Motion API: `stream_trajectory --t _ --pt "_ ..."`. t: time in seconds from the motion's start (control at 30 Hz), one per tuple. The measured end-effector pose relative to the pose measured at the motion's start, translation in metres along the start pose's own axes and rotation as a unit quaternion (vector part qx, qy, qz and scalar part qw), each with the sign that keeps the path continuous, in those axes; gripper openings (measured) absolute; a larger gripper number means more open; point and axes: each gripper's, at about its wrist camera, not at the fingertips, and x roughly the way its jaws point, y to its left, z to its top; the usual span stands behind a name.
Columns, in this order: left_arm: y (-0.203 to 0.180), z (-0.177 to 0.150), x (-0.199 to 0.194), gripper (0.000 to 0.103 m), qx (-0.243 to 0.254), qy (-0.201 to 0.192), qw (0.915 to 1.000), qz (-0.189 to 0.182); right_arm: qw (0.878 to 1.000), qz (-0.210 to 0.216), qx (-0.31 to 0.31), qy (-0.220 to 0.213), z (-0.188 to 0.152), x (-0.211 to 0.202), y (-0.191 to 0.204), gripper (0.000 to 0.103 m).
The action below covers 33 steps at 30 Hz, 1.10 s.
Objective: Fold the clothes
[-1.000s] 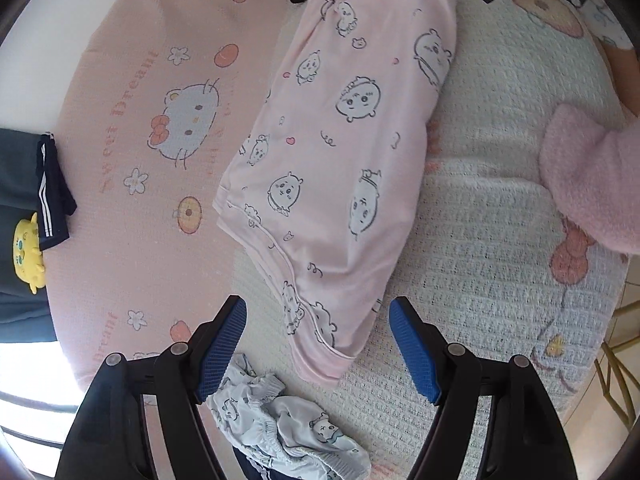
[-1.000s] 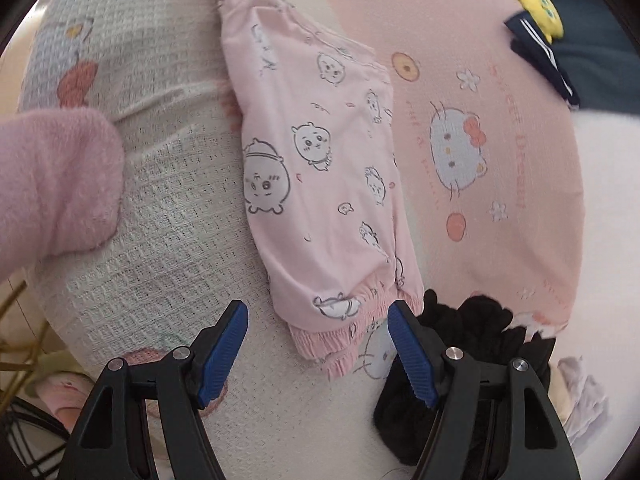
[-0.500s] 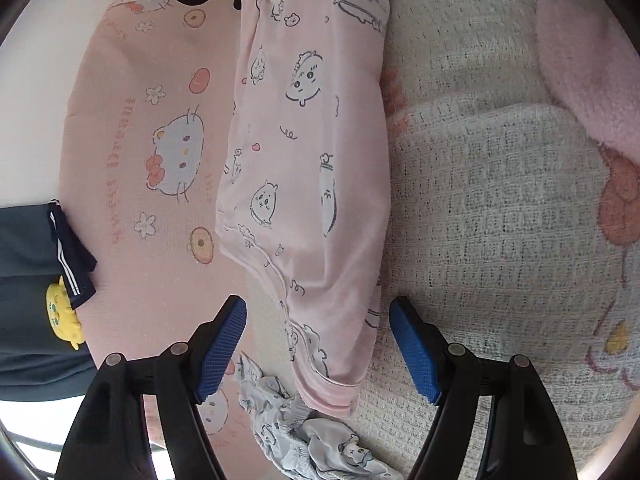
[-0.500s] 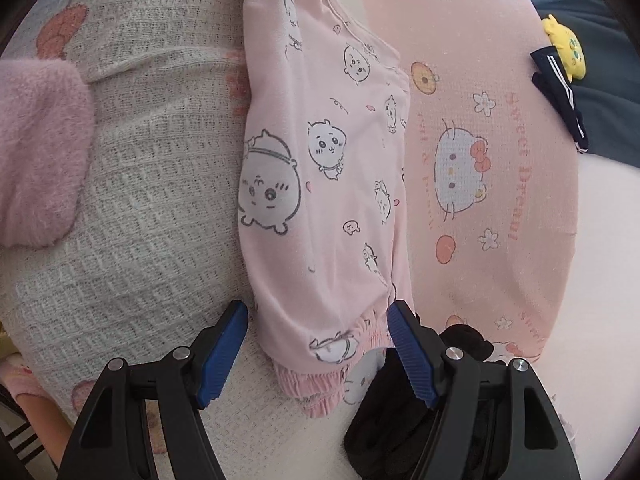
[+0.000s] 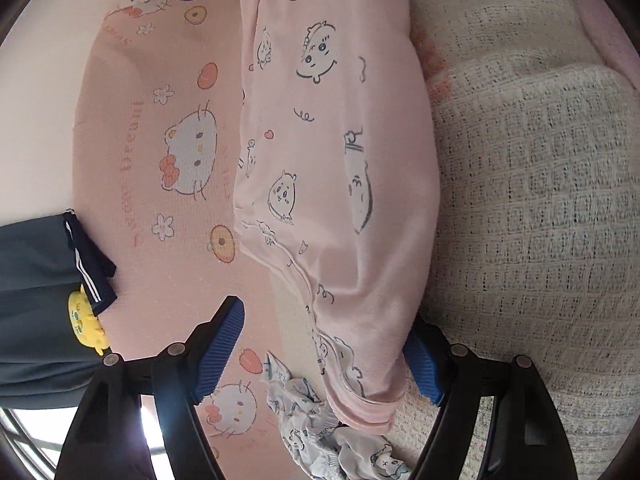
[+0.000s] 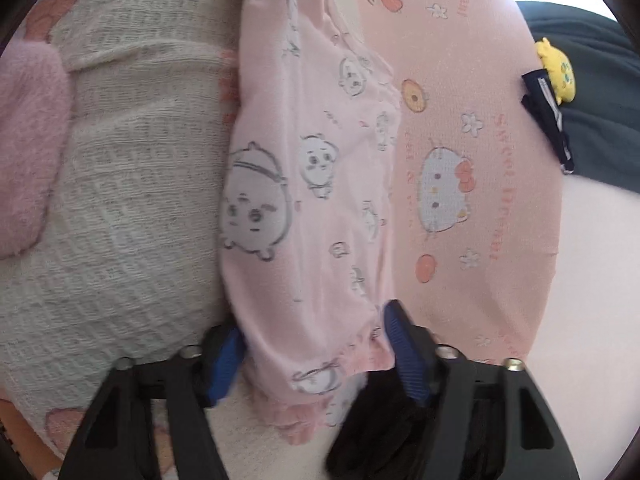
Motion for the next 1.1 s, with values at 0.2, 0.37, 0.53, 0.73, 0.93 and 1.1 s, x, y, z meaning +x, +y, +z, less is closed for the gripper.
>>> stream_trajectory --t 0.2,0.37,0.53,0.73,0.93,1.1 --pt "-0.003 -0.005 -0.002 0.041 -0.027 -0.017 0.9986 -0.042 1.0 0.019 -0.005 -0.006 -0.002 -0.001 0.017 0.013" --pt "0.004 -0.002 0.004 0.017 -0.096 0.005 0.9907 -0.097 1.0 0.021 0.008 -0.002 -0.003 -0.001 0.02 0.012" --pt "0.033 -0.011 0.019 0.016 -0.224 0.034 0.9569 -0.181 0.992 0.086 0.093 0.002 -0.009 0.004 -0.005 0.012" --pt "0.079 -0.049 0.06 0.016 -0.442 0.076 0.825 -0.344 0.955 0.189 0.23 -0.001 -0.031 0.018 -0.039 0.012" --pt "0.087 -0.068 0.082 0.017 -0.527 0.099 0.747 -0.393 0.895 0.283 0.345 0.006 -0.051 0.037 -0.062 0.012" --pt "0.084 -0.066 0.081 0.018 -0.545 0.116 0.7412 -0.375 0.842 0.33 0.426 0.009 -0.067 0.049 -0.074 0.012"
